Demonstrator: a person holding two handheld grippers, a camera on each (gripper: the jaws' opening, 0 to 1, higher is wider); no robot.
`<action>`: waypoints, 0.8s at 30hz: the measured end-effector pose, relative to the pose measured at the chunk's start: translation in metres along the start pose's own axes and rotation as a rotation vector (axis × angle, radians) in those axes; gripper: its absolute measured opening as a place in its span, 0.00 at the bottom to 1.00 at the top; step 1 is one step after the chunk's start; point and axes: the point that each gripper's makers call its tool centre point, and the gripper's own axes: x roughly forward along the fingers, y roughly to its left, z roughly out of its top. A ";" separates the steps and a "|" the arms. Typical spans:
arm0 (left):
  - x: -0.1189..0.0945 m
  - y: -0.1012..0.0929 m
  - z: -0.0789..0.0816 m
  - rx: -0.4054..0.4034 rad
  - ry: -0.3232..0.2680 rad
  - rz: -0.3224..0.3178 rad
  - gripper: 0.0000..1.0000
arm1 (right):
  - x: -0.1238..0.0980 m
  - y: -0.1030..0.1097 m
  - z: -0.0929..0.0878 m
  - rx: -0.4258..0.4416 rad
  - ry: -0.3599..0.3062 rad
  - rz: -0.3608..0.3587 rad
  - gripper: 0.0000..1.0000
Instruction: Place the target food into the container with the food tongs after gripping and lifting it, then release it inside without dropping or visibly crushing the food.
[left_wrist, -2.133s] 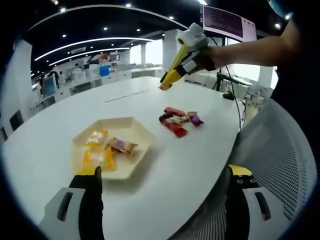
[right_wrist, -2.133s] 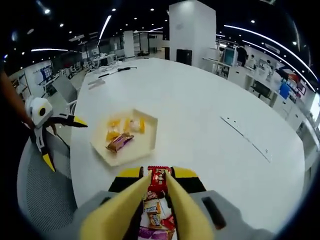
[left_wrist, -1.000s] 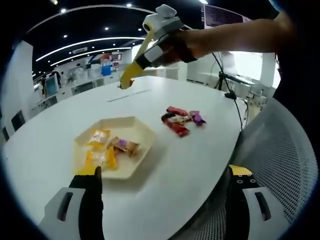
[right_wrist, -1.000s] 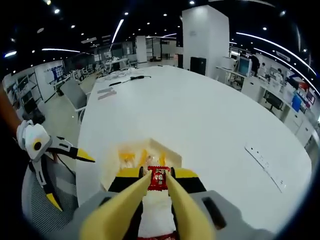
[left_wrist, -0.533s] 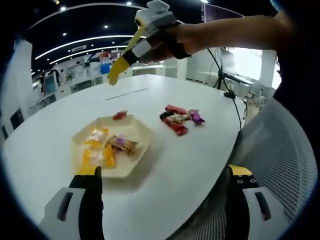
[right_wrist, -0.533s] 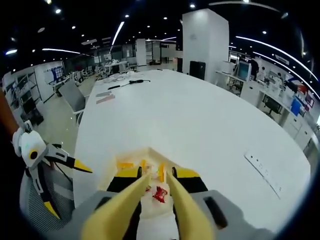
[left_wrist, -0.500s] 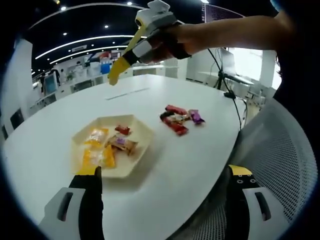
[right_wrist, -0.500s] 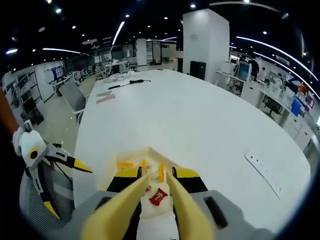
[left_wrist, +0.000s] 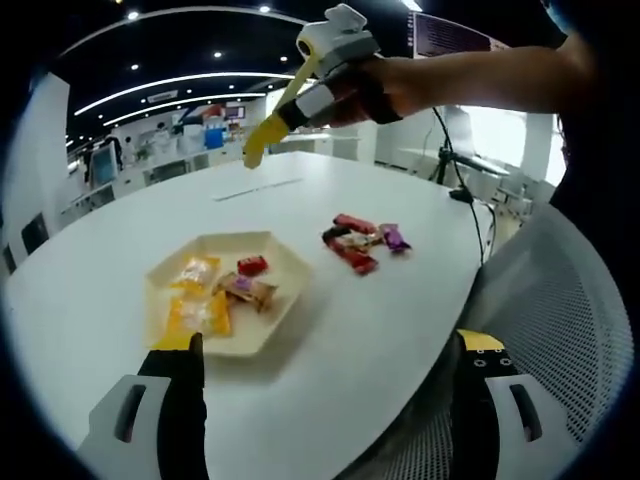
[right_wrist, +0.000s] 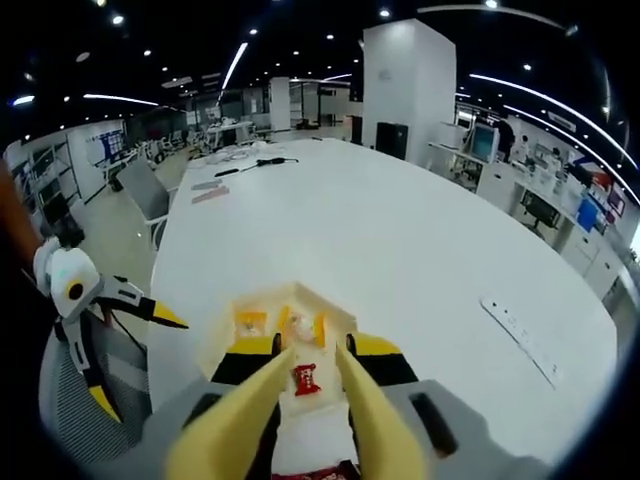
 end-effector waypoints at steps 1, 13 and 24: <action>0.000 0.000 0.000 0.002 0.002 -0.001 0.99 | -0.003 -0.001 -0.004 0.001 0.001 -0.005 0.25; 0.001 -0.004 0.000 0.015 0.003 -0.020 0.99 | -0.036 -0.014 -0.047 0.038 0.014 -0.057 0.26; 0.000 -0.003 0.001 0.006 -0.003 -0.014 0.99 | -0.069 -0.017 -0.082 -0.003 0.020 -0.061 0.25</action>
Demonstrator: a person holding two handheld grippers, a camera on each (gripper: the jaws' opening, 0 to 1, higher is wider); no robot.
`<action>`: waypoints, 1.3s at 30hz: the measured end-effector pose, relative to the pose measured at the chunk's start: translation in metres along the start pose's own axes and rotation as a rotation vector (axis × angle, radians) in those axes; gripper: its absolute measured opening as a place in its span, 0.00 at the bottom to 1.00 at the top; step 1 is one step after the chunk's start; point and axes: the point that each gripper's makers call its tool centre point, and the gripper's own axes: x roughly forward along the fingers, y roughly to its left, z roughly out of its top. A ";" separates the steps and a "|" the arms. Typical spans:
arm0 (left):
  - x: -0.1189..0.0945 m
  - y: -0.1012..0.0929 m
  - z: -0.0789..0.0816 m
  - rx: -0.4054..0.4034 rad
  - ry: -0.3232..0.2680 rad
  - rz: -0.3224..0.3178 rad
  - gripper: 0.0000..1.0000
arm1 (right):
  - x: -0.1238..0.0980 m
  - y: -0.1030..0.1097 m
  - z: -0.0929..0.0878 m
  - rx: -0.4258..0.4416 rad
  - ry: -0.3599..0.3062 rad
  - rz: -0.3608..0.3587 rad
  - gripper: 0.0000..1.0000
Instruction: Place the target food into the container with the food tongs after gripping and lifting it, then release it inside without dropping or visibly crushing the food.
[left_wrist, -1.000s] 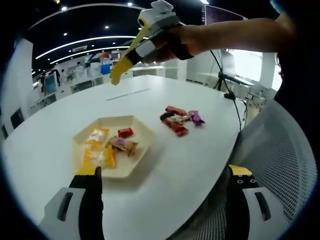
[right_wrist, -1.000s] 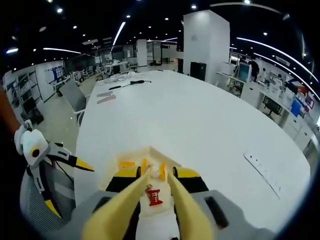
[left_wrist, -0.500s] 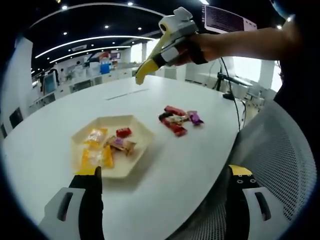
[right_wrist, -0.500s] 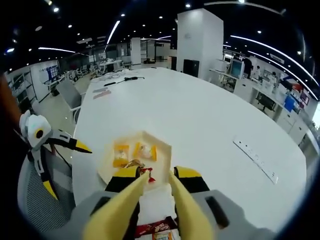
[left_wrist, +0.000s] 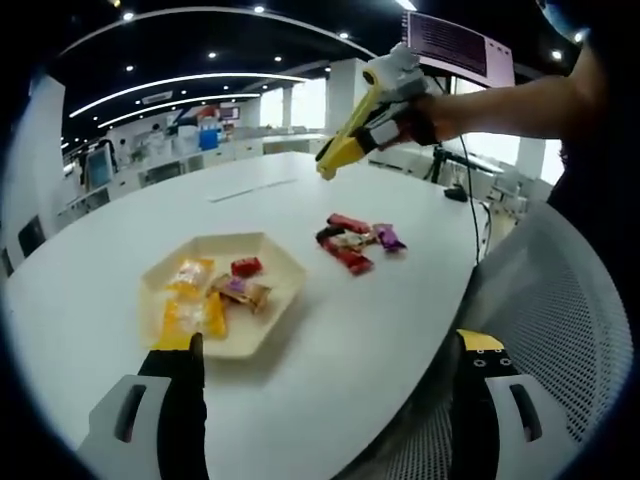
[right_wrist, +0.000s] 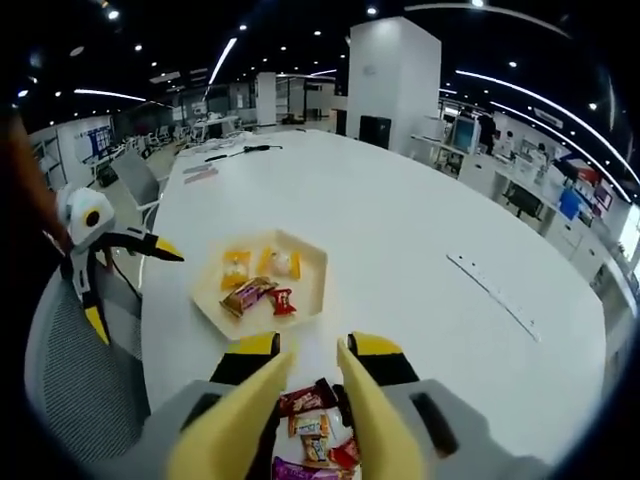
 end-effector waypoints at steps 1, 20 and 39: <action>0.000 0.001 -0.001 0.001 0.004 0.004 0.99 | -0.002 -0.004 -0.005 0.007 0.010 -0.011 0.25; 0.001 -0.001 -0.001 0.000 0.007 -0.007 0.99 | -0.029 -0.008 -0.046 0.006 0.001 -0.033 0.26; 0.002 -0.002 -0.004 -0.004 0.020 -0.015 0.99 | -0.016 0.002 -0.105 -0.015 0.130 0.016 0.26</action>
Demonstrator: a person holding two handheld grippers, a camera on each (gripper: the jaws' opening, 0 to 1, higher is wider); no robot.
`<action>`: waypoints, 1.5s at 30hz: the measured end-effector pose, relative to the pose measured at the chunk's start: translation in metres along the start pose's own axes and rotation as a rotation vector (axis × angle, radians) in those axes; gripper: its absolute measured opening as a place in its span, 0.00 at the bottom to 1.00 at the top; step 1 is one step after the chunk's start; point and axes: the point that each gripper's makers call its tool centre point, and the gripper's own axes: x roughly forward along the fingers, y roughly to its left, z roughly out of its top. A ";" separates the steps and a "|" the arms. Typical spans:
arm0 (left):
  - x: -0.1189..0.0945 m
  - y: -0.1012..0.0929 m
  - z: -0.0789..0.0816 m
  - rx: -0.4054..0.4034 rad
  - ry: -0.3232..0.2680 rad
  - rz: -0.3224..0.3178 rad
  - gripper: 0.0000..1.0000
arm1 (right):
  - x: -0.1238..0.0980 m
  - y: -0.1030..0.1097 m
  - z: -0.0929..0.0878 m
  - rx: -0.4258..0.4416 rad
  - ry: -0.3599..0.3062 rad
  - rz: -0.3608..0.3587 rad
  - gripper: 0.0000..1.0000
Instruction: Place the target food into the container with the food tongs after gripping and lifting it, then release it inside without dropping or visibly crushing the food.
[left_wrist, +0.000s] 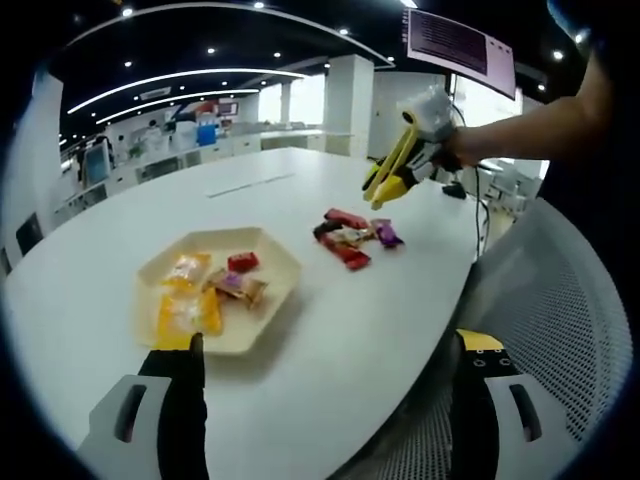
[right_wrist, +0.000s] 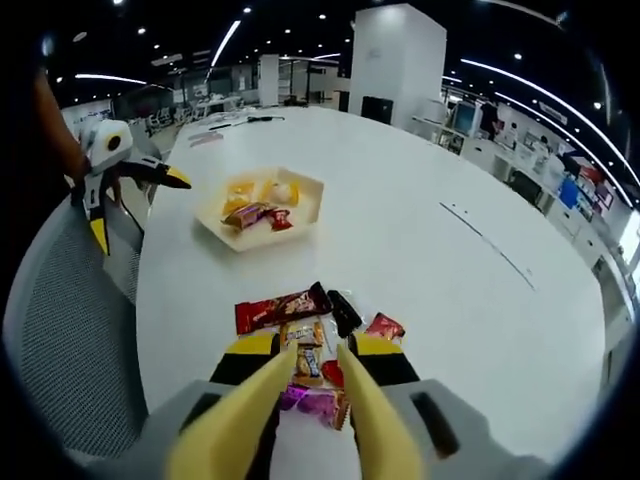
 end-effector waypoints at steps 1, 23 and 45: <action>0.000 0.000 0.000 0.002 0.002 0.000 0.99 | 0.002 0.001 -0.002 0.004 0.006 0.005 0.26; 0.001 -0.001 0.000 0.008 0.004 -0.008 0.97 | 0.036 0.005 -0.020 0.014 0.093 0.062 0.23; 0.000 0.000 0.003 -0.001 -0.018 -0.004 0.97 | 0.031 0.002 -0.018 0.061 0.131 0.051 0.20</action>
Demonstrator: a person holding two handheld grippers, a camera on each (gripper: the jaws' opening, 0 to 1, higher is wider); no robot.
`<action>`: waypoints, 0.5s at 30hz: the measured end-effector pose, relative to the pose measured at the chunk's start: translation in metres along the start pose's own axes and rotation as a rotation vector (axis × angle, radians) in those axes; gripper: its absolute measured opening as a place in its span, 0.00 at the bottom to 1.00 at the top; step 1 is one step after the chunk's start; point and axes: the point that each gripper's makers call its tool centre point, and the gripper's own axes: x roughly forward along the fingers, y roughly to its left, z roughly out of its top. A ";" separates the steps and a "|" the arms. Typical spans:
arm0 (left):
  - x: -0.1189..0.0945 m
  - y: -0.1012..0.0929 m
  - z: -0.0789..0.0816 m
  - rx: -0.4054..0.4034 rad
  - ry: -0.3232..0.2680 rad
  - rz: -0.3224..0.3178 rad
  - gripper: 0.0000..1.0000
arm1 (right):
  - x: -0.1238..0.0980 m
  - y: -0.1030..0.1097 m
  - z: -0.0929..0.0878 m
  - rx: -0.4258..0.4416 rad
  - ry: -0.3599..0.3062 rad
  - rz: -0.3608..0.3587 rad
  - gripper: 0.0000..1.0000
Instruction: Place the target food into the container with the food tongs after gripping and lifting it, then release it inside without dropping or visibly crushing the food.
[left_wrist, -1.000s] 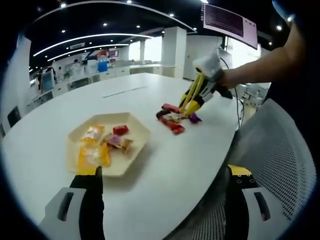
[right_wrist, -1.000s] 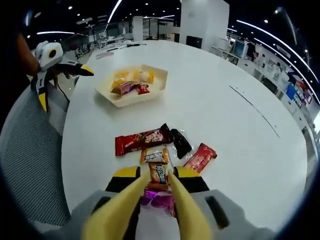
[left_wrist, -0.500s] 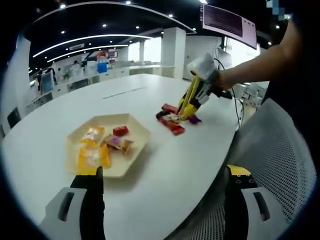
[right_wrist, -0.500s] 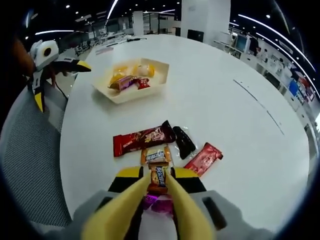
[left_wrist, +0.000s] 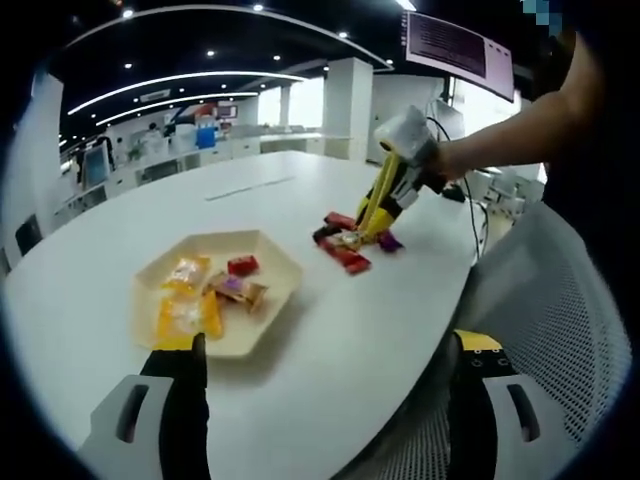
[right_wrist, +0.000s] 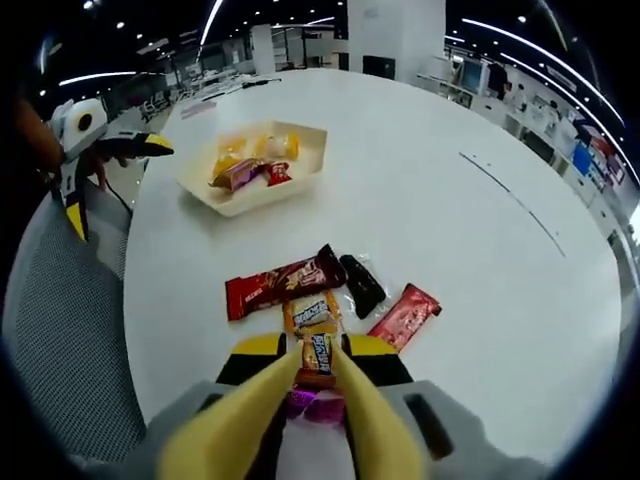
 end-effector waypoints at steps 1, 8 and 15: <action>0.000 0.000 0.000 0.003 0.002 0.001 0.97 | -0.002 0.000 0.001 0.005 -0.004 0.000 0.20; -0.001 0.001 0.001 0.000 -0.004 0.007 0.97 | -0.012 -0.006 0.012 0.032 -0.030 -0.006 0.21; -0.001 0.000 0.001 0.004 -0.003 0.002 0.97 | -0.024 -0.013 0.027 0.030 -0.060 -0.017 0.21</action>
